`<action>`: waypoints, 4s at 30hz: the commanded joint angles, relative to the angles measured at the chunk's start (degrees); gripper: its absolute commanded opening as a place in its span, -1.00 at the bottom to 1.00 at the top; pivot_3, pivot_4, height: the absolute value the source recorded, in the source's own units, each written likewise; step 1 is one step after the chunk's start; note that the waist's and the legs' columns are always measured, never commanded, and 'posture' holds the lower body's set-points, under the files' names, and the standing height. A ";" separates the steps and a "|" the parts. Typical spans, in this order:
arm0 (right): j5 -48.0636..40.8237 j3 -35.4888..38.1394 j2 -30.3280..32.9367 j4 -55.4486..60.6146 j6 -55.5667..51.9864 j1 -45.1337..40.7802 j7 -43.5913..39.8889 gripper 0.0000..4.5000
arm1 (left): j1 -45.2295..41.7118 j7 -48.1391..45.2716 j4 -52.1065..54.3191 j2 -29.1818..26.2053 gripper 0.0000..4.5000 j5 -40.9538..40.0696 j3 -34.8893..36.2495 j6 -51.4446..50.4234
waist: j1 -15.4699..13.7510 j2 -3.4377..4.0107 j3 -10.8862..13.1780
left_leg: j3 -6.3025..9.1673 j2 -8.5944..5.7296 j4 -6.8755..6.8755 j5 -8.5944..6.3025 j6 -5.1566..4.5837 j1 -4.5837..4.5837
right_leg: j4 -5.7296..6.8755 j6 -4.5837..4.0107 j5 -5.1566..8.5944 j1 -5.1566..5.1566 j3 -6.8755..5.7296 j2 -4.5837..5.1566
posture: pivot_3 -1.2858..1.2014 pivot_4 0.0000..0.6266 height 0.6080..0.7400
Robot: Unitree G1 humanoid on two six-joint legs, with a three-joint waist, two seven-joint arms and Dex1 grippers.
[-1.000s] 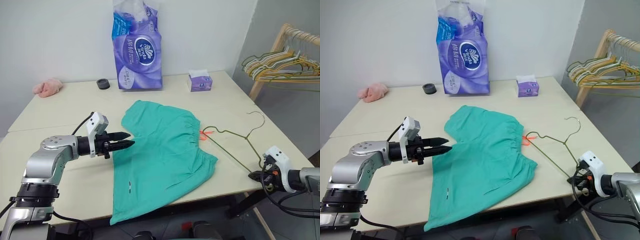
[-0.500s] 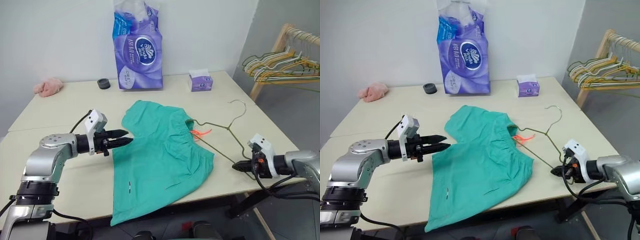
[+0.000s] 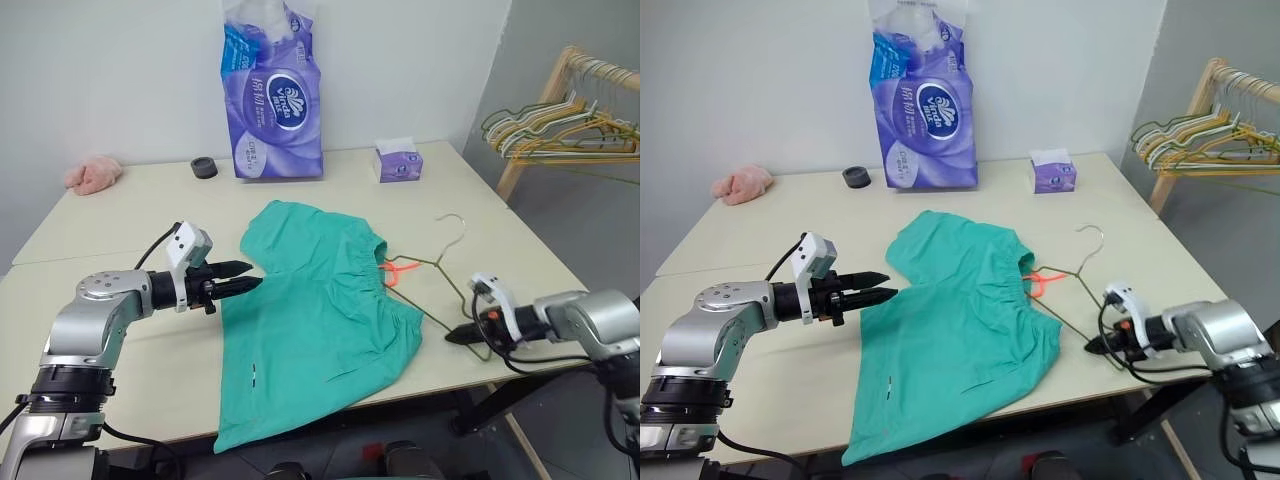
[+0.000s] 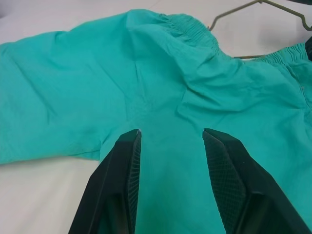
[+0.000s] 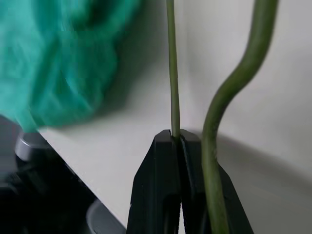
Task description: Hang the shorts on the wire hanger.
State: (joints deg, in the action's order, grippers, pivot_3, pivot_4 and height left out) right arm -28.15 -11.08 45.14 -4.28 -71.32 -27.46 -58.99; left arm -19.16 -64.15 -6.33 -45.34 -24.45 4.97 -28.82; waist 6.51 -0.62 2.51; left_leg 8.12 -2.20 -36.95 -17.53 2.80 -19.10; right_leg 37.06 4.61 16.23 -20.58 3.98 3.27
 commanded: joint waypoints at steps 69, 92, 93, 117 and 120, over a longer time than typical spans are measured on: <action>32.54 -15.77 -15.69 10.01 56.02 -9.40 13.24 -1.00 | -17.28 -14.78 -7.28 -11.23 0.99 12.02 -8.93 20.00 | 2.78 -0.21 -0.23 | 0.43 -0.28 -0.28 0.30 0.45 -1.36 | 0.96 -0.10 -0.03 -1.67 -0.25 0.24 | -0.04 -1.00 1.00; 38.75 -13.78 -10.24 10.45 68.12 -7.29 8.49 -1.00 | -15.70 -17.27 -9.70 -6.97 -0.99 12.06 -10.17 18.44 | 2.91 -0.22 -0.24 | 0.46 -0.26 -0.39 0.29 0.44 -1.39 | 0.99 -0.10 -0.03 -1.66 -0.25 0.22 | -0.07 -1.00 1.00; 38.72 -13.33 -9.80 10.16 68.36 -7.09 8.40 -0.89 | -15.67 -17.24 -9.81 -6.99 -1.00 12.14 -10.16 18.57 | 2.92 -0.22 -0.24 | 0.47 -0.26 -0.41 0.29 0.44 -1.40 | 0.99 -0.10 -0.03 -1.65 -0.25 0.22 | -0.07 -1.00 1.00; 29.79 -4.01 -12.59 21.90 50.86 18.78 15.92 0.99 | -15.67 -14.91 -12.71 -6.18 -1.00 12.73 -9.32 20.10 | 2.08 -0.25 -0.26 | 0.53 -0.22 -0.93 0.16 0.25 -1.63 | 1.07 -0.10 -0.03 -1.57 -0.26 0.11 | -0.08 -1.00 1.00; 30.55 -4.34 -16.10 20.98 48.59 17.83 19.05 0.99 | -15.77 -14.86 -12.68 -6.19 -1.00 12.76 -9.34 20.03 | 1.81 -0.25 -0.26 | 0.52 -0.24 -0.96 0.17 0.26 -1.62 | 1.07 -0.10 -0.03 -1.57 -0.24 0.11 | -0.08 -1.00 1.00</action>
State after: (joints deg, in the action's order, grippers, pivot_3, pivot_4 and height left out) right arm 1.78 -15.89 29.58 15.72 -21.90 -8.09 -41.89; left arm -33.15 -79.36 -19.70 -51.28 -11.34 -6.31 -9.44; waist 8.32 -0.87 2.25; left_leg 8.64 -2.45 -37.92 -17.35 3.08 -20.73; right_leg 38.12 4.51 16.20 -22.15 3.74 3.38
